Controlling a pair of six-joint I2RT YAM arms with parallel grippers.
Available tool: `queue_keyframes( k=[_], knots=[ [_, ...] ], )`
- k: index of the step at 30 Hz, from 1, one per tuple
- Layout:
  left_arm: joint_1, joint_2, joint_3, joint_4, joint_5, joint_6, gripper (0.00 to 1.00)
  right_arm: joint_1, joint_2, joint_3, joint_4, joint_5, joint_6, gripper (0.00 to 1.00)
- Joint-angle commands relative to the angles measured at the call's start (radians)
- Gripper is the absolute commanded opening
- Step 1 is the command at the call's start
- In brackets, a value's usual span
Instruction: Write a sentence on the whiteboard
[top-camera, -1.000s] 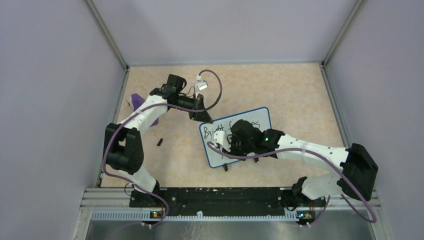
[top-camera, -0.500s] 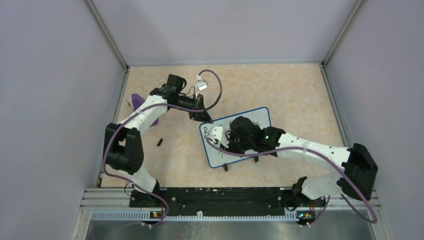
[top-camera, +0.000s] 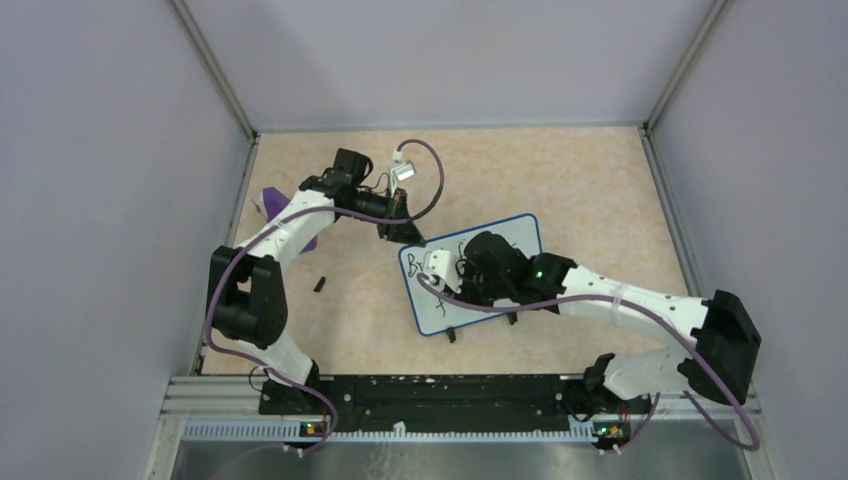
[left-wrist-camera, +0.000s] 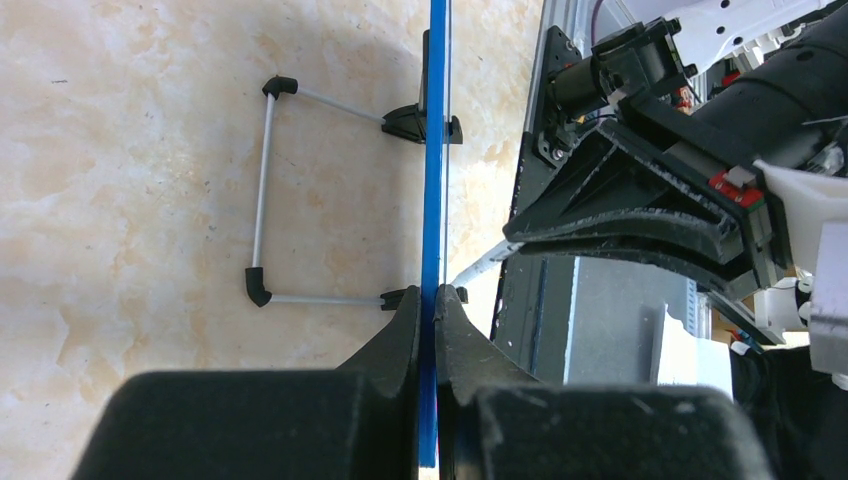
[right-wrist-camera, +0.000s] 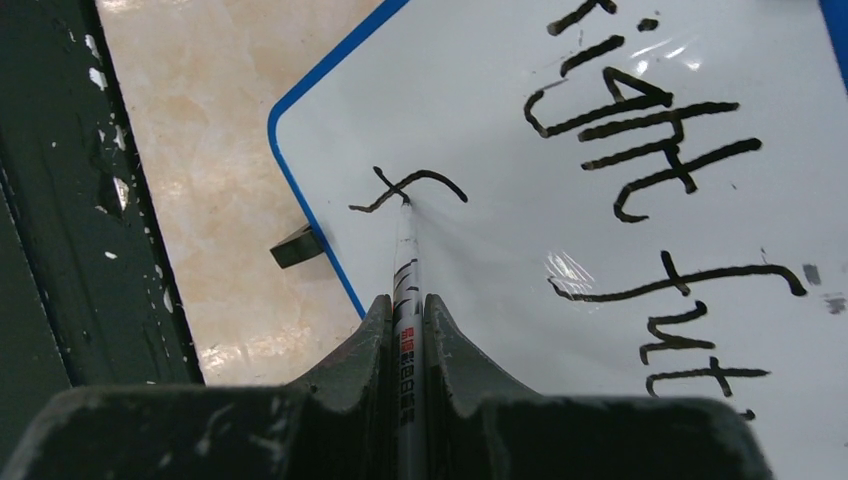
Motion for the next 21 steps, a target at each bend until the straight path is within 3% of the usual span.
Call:
queue_keyframes(
  k=[1,11,21],
  knots=[
    [0.01,0.023,0.005,-0.042,-0.065,0.024,0.0,-0.023,-0.056,-0.009,-0.018,0.057,-0.007,0.0],
    [0.009,0.024,0.008,-0.044,-0.065,0.024,0.0,-0.024,-0.093,-0.003,-0.05,-0.029,-0.023,0.0],
    [0.01,0.025,0.007,-0.04,-0.066,0.021,0.0,-0.026,-0.068,-0.009,-0.015,0.073,-0.008,0.0]
  ],
)
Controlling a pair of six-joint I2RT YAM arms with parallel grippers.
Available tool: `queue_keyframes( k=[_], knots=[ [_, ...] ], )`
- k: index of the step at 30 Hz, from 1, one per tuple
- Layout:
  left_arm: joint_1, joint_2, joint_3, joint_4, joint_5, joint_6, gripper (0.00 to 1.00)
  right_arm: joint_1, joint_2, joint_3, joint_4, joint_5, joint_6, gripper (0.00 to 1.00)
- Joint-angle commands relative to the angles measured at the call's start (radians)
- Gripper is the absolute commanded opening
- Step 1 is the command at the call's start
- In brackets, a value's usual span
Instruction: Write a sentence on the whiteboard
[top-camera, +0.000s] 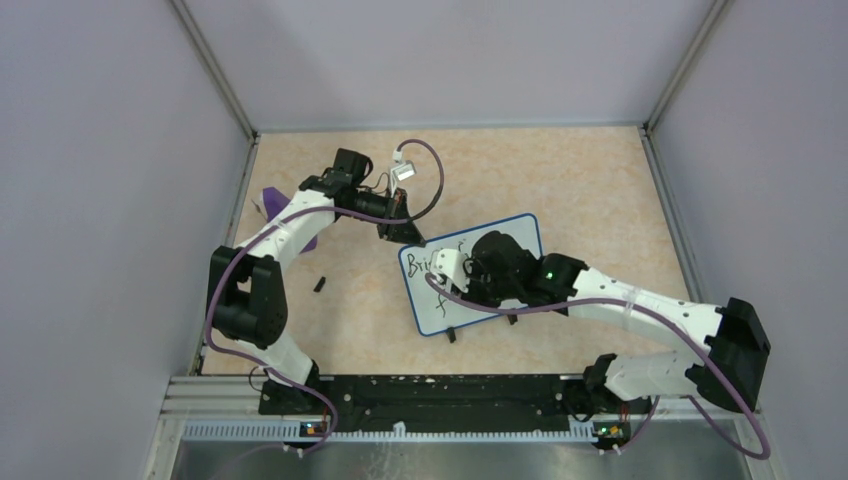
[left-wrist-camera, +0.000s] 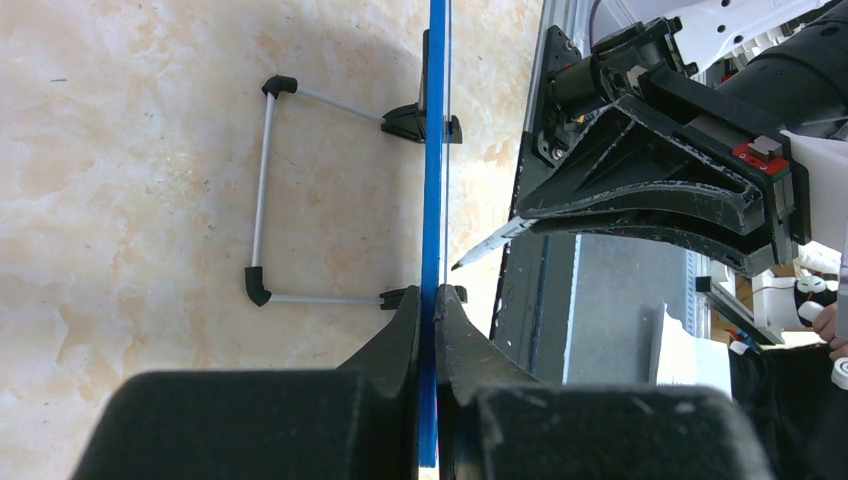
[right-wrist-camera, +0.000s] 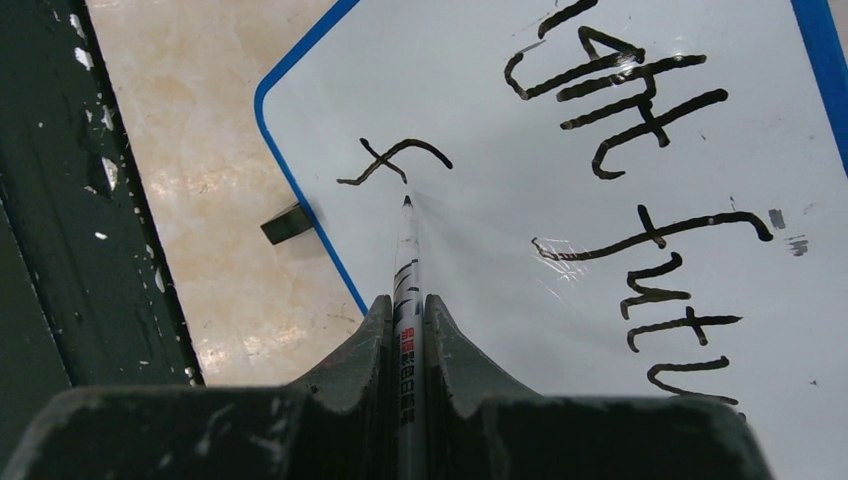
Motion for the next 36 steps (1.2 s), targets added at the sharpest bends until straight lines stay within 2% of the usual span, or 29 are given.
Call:
queue_keyframes(
  k=[1,20,36],
  knots=[
    [0.009,0.024,0.006,-0.036,-0.065,0.022,0.0,-0.012,0.001,-0.002,0.04,0.066,0.003,0.0],
    [0.01,0.027,0.01,-0.041,-0.067,0.028,0.0,-0.009,0.038,-0.019,0.001,0.003,-0.03,0.0],
    [0.01,0.029,0.02,-0.044,-0.068,0.026,0.0,-0.04,-0.004,-0.002,0.012,0.106,0.014,0.0]
  ],
)
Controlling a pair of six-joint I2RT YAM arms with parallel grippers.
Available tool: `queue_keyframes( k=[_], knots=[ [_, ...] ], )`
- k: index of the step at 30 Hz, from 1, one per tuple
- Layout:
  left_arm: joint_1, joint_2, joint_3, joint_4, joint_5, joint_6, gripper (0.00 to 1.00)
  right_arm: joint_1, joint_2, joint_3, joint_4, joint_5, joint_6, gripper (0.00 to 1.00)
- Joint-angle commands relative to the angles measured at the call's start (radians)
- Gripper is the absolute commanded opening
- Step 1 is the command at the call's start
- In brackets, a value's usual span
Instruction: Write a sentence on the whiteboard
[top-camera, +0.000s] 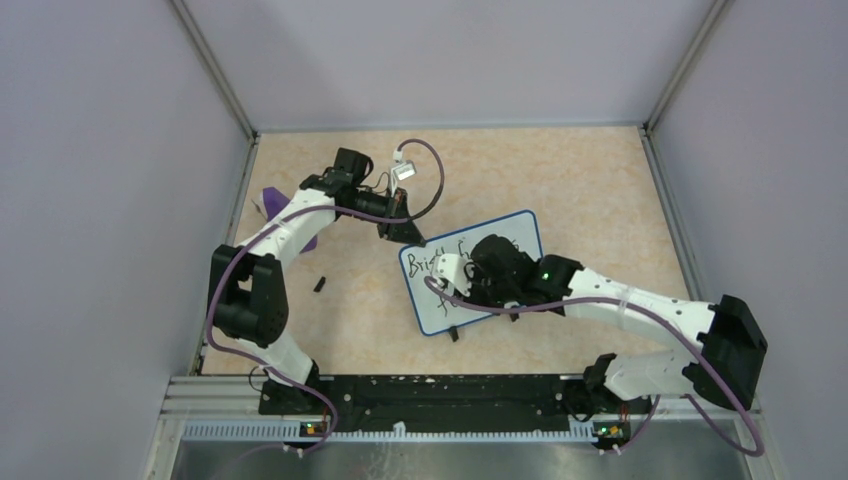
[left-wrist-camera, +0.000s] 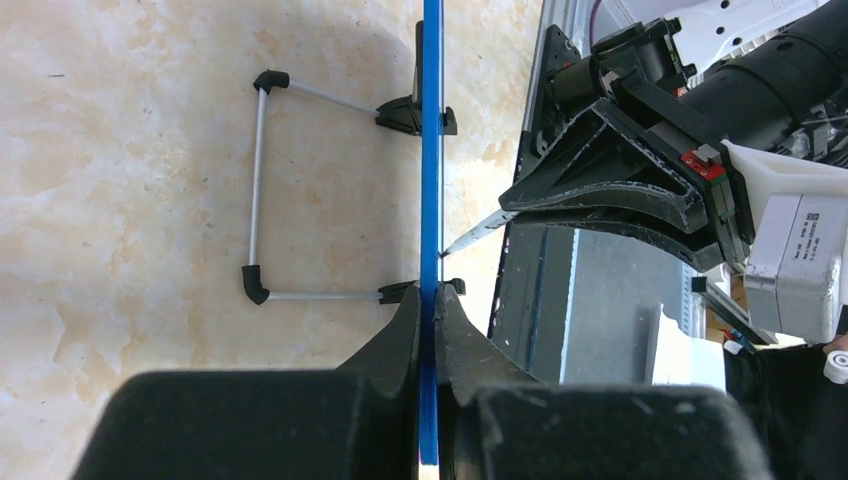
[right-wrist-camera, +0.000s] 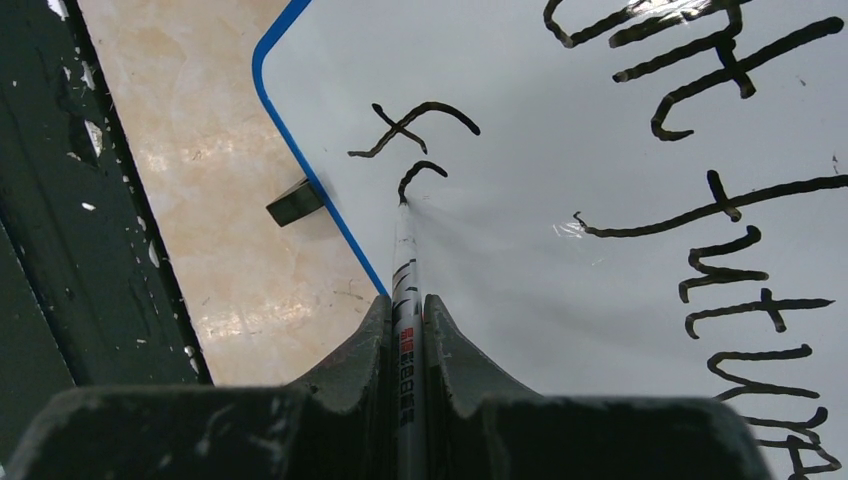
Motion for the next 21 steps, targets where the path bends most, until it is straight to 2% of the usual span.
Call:
queue_keyframes(
  k=[1,21],
  knots=[
    [0.009,0.021,0.009,-0.033,-0.068,0.026,0.0,-0.036,-0.024,0.03,0.038,0.093,0.023,0.0],
    [0.01,0.017,0.006,-0.033,-0.068,0.028,0.0,-0.047,-0.011,0.084,0.058,0.125,0.049,0.0]
  ],
)
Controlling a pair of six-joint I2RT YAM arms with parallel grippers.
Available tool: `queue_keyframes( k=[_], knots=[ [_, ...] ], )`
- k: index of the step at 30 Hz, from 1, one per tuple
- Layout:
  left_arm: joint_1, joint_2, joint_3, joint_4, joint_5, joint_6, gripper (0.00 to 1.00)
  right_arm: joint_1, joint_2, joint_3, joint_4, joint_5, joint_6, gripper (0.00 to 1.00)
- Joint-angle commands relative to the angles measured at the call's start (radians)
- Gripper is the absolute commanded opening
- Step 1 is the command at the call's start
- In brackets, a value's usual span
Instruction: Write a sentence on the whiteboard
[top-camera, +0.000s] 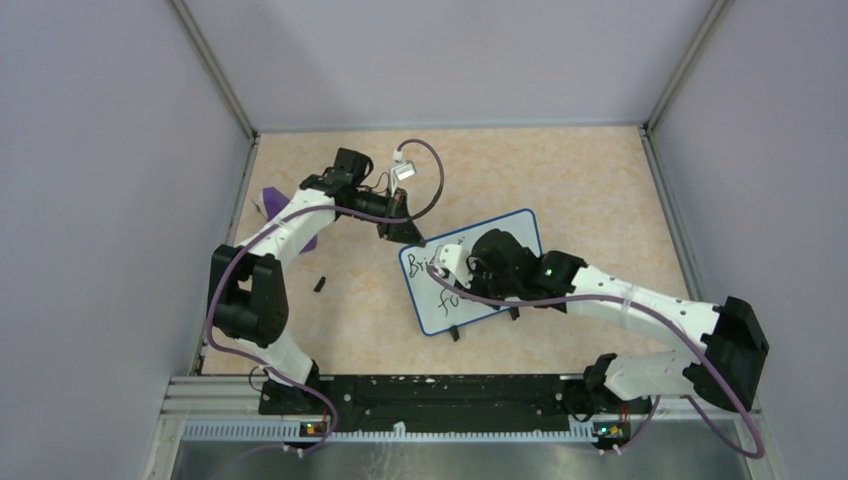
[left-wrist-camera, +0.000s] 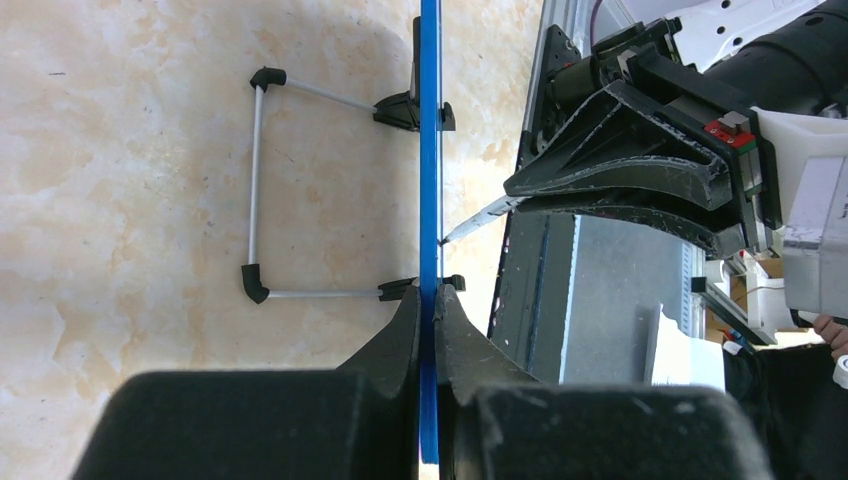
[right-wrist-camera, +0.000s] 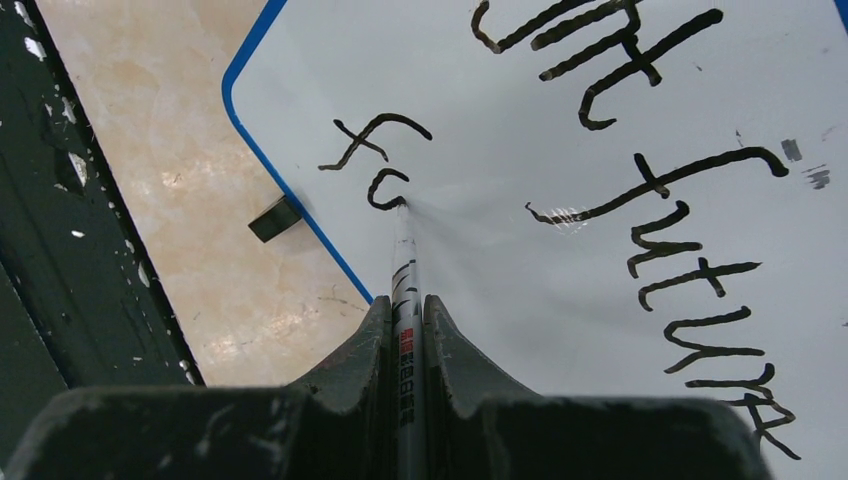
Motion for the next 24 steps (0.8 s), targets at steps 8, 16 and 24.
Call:
queue_keyframes(
  k=[8,16,24],
  knots=[
    [0.01,0.015,0.006,-0.028,-0.068,0.03,0.0,-0.026,0.006,0.076,0.066,0.069,-0.002,0.0],
    [0.01,0.017,0.002,-0.028,-0.066,0.03,0.0,-0.012,0.004,0.072,0.047,-0.002,-0.025,0.0],
    [0.01,0.019,0.001,-0.028,-0.064,0.031,0.0,-0.035,-0.059,0.068,0.003,-0.118,-0.018,0.0]
  ],
)
